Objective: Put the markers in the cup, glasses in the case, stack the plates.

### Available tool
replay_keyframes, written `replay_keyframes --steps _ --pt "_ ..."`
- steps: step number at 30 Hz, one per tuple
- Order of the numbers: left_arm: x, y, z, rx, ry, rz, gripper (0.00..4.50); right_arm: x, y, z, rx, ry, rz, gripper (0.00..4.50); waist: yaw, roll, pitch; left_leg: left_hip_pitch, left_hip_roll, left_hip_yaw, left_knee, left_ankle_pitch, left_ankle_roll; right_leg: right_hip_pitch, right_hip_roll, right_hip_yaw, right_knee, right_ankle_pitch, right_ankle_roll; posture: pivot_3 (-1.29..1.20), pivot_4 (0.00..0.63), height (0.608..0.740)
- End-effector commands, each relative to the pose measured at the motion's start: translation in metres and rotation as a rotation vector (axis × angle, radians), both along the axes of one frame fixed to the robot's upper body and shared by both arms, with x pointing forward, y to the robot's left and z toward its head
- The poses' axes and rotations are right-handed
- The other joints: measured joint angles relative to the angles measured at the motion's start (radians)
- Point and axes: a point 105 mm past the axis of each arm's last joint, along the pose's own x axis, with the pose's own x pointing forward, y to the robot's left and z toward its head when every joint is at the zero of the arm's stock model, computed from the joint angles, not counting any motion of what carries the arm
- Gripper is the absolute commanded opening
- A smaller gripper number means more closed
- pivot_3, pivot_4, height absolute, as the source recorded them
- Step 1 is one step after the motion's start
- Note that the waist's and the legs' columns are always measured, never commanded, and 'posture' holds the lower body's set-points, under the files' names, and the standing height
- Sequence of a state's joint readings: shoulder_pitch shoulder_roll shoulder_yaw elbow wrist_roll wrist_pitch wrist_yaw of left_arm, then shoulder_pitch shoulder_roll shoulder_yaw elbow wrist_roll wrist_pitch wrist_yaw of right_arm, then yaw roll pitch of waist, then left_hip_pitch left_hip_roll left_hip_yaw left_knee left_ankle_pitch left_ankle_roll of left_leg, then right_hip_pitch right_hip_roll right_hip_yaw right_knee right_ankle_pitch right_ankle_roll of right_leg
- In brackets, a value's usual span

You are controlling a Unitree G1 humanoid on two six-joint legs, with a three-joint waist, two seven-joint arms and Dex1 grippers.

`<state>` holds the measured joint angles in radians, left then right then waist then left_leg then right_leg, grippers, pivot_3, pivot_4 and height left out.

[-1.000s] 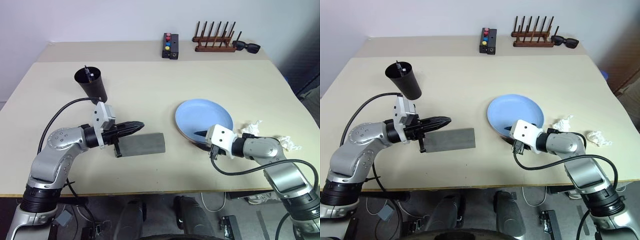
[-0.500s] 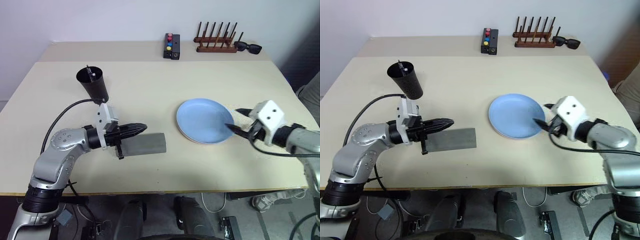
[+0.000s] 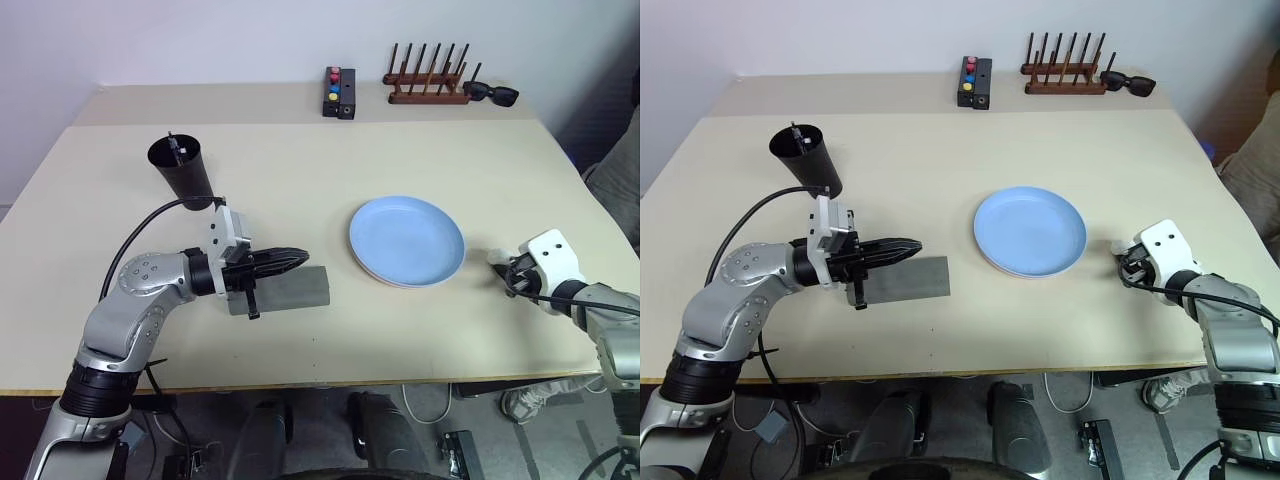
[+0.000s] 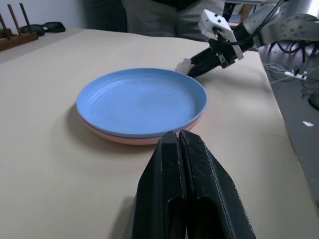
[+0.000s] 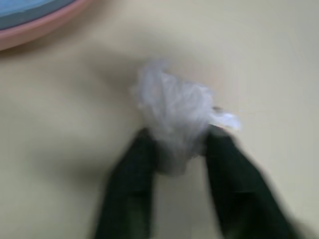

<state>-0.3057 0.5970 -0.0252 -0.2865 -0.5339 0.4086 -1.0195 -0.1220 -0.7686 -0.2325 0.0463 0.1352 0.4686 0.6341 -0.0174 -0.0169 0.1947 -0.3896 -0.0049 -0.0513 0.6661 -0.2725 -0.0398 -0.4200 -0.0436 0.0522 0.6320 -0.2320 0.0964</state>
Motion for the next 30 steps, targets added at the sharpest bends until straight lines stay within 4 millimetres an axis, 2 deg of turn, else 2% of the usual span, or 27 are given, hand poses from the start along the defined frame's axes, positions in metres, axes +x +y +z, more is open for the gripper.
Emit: replay_keyframes --steps 1,2,5,7,9,13,15,18,19,21,23,27,30 --pt "-0.004 0.000 0.005 0.000 -0.033 -0.003 0.00 0.002 0.000 0.010 -0.010 -0.035 -0.005 0.06 0.000 0.000 0.000 0.000 0.000 0.000 0.000 0.000 0.000 0.000 0.000 0.000 0.000 0.000 0.000 0.00 0.150 0.735" --pt "-0.004 0.000 0.005 -0.001 -0.033 0.000 0.00 0.003 0.000 0.016 -0.031 -0.056 -0.001 0.06 0.000 0.000 0.000 0.000 0.000 0.000 0.000 0.000 0.000 0.000 0.000 0.000 0.000 0.000 0.000 0.00 0.150 0.735" --pt "-0.003 0.001 0.005 -0.003 -0.033 0.012 0.00 0.006 0.011 0.049 -0.124 -0.181 0.056 0.06 0.000 0.000 0.000 0.000 0.000 0.000 0.000 0.000 0.000 0.000 0.000 0.000 0.000 0.000 0.000 0.00 0.150 0.735" --pt "-0.001 0.003 0.005 -0.005 -0.034 0.024 0.00 0.007 0.028 0.072 -0.118 -0.253 0.124 0.06 -0.002 0.000 0.000 0.000 0.000 0.000 0.000 0.000 0.000 0.000 0.000 0.000 0.000 0.000 0.000 0.00 0.150 0.735" --pt "0.000 0.003 0.005 -0.010 -0.032 0.024 0.00 0.003 0.054 0.087 -0.090 -0.289 0.230 0.06 -0.003 0.000 0.000 0.000 0.000 0.000 0.000 0.000 0.000 0.000 0.000 0.000 0.000 0.000 0.000 0.00 0.150 0.735" --pt "-0.005 0.000 0.006 -0.024 -0.017 -0.008 0.00 -0.005 0.094 0.089 -0.041 -0.264 0.396 0.06 0.002 0.000 0.000 0.000 0.000 -0.001 0.000 0.000 0.000 0.000 0.001 0.000 0.000 0.000 0.001 0.00 0.150 0.735" --pt "-0.005 -0.001 0.006 -0.031 -0.017 -0.010 0.00 -0.001 0.111 0.079 -0.003 -0.236 0.426 0.06 0.003 0.000 0.000 0.000 0.000 -0.001 0.000 0.000 0.000 0.000 0.001 0.000 0.000 0.000 0.000 0.00 0.150 0.735" --pt "-0.006 -0.003 0.006 -0.038 -0.021 -0.017 0.00 0.001 0.123 0.063 0.016 -0.185 0.453 0.06 0.004 0.000 0.000 0.000 0.000 -0.001 0.000 0.000 0.000 0.000 0.000 0.000 0.000 -0.001 -0.001 0.00 0.150 0.735" --pt "-0.007 -0.004 0.007 -0.042 -0.020 -0.024 0.00 0.001 0.125 0.060 0.031 -0.177 0.457 0.69 0.004 0.000 0.000 -0.001 0.000 -0.001 0.000 0.000 0.000 0.000 0.000 0.000 0.000 -0.001 -0.001 0.00 0.150 0.735" --pt "-0.011 -0.007 0.008 -0.048 -0.019 -0.045 0.00 0.001 0.128 0.057 0.043 -0.167 0.464 1.42 0.004 0.000 0.000 -0.001 0.000 -0.001 0.000 0.000 0.000 0.000 0.000 0.000 -0.001 -0.001 -0.001 0.00 0.150 0.735" --pt "-0.015 -0.009 0.007 -0.046 -0.016 -0.064 0.00 0.000 0.127 0.057 0.032 -0.163 0.471 2.45 0.003 0.000 0.000 -0.001 0.000 -0.001 0.000 0.000 0.000 0.000 -0.001 0.000 -0.001 -0.001 -0.001 0.00 0.150 0.735" --pt "-0.020 -0.015 0.005 -0.037 -0.013 -0.098 0.00 -0.004 0.112 0.070 -0.013 -0.200 0.437 4.48 0.005 0.000 0.000 -0.001 0.000 -0.001 0.000 0.000 0.000 -0.001 0.000 0.000 -0.001 -0.001 -0.001 0.00 0.150 0.735" --pt "-0.025 -0.024 0.005 -0.041 -0.014 -0.141 0.00 -0.010 0.083 0.076 -0.051 -0.194 0.346 4.48 0.007 0.000 0.000 -0.001 0.000 -0.001 0.000 0.000 0.000 0.000 -0.001 0.000 -0.001 -0.001 -0.001 0.00 0.150 0.735"
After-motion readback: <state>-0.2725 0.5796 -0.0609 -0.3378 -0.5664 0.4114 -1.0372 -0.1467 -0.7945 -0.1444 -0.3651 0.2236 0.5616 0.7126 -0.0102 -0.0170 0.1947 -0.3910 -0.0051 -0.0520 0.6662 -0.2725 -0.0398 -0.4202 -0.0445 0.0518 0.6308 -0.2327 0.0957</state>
